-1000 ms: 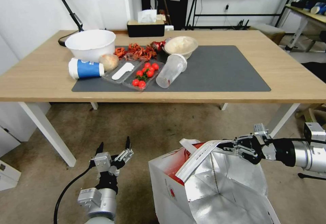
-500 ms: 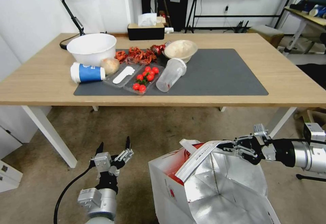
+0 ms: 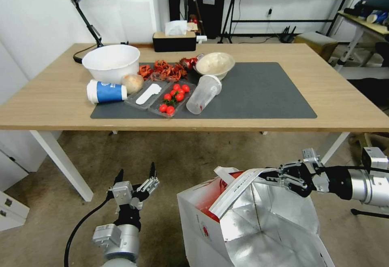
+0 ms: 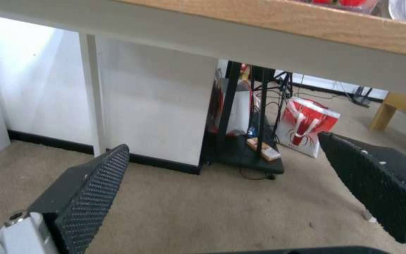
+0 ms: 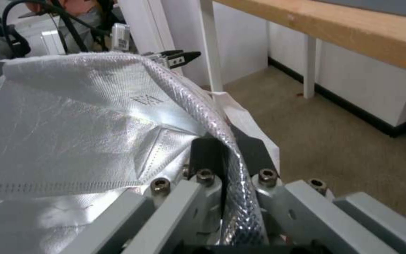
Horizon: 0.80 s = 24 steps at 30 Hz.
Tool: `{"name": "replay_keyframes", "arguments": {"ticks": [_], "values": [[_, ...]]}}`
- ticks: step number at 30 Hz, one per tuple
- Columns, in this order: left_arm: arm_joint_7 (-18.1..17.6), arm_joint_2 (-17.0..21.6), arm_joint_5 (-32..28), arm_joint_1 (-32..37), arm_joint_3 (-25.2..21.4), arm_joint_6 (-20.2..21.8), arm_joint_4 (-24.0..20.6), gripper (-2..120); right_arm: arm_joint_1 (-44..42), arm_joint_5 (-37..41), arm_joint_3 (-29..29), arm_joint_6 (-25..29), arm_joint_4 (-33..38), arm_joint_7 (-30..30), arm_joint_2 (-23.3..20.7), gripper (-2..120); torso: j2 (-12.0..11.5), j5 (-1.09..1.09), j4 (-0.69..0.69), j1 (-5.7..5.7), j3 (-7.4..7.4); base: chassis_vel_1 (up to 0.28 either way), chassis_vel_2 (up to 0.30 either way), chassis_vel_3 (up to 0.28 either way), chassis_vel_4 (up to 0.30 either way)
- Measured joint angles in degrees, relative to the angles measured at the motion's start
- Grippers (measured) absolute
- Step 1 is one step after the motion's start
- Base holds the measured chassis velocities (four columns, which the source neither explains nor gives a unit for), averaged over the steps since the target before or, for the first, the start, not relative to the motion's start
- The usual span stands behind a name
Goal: Pick up the food delivery bag from the floor and place it on the table.
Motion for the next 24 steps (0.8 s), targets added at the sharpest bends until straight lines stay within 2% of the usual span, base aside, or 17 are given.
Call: {"name": "replay_keyframes", "arguments": {"ticks": [24], "values": [[-0.1, 0.2, -0.1, 0.0, 0.0, 0.0, -0.2, 100, -0.1, -0.1, 0.2, 0.0, 0.2, -0.3, -0.1, 0, 6.0, -0.01, 0.00, 2.52, 3.49, 0.000, 0.000, 0.000, 0.000]]}}
